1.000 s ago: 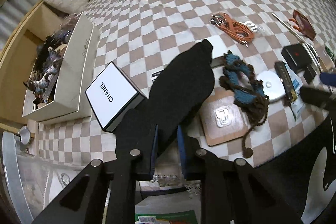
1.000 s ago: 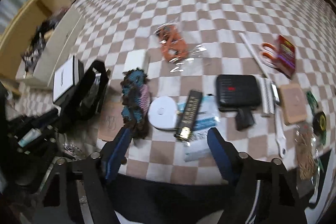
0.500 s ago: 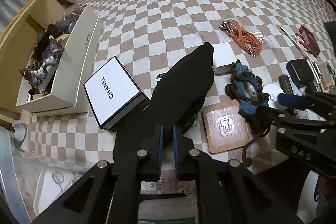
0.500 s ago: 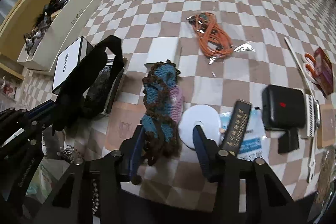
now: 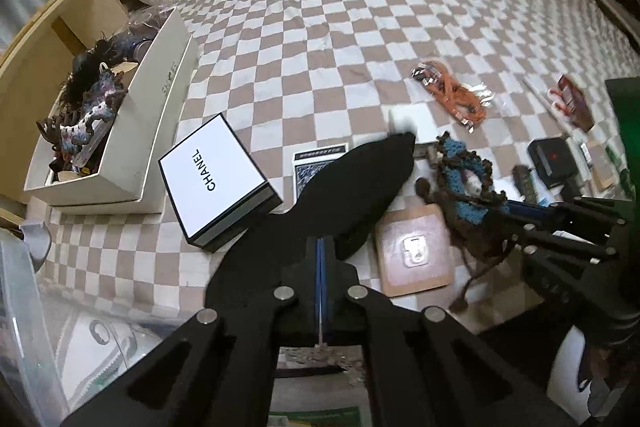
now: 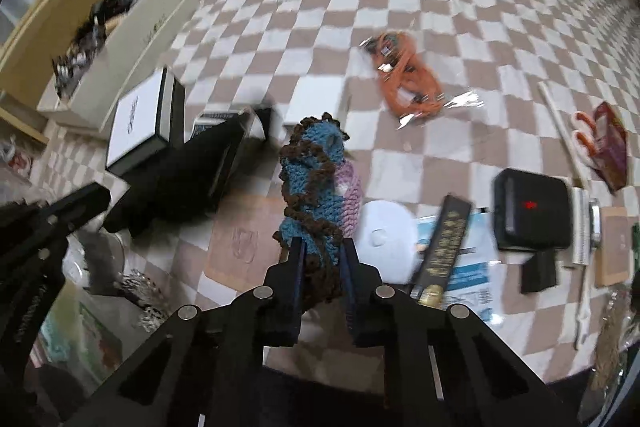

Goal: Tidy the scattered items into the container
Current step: 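Lift the black pouch with the left tool while the right tool lifts the crocheted doll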

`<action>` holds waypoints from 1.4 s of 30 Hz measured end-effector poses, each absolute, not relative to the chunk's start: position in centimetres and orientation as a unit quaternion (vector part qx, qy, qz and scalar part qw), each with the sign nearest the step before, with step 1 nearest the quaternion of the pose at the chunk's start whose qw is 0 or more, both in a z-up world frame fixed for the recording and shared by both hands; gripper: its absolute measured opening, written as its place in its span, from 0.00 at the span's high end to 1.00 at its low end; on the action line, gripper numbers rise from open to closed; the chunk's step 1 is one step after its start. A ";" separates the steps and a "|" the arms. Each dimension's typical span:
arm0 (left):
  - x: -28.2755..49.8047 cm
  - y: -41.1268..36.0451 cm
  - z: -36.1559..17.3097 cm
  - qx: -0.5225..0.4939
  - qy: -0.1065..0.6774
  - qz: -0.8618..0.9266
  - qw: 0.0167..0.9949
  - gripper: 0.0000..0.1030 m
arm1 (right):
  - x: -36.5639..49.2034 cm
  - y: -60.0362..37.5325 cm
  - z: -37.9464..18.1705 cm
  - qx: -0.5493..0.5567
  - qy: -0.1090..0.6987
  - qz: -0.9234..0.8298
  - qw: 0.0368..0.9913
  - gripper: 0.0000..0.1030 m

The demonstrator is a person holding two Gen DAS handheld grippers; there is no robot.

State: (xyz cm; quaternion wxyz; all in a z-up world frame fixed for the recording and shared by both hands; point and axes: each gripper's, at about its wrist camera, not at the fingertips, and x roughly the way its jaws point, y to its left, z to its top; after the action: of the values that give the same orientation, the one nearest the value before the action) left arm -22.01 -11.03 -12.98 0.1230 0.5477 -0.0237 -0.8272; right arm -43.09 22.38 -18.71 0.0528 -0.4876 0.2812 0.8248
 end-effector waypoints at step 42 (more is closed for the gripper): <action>-21.0 -5.7 -23.7 0.561 -0.430 -0.699 0.114 0.78 | -36.4 33.0 -17.0 -0.414 0.407 0.806 0.118 0.83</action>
State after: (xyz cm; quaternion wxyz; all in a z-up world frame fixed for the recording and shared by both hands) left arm -20.96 -5.70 -23.70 0.1140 0.5607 -0.4297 -0.6986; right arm -36.37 32.95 -17.02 0.1182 -0.4143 0.4066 0.8057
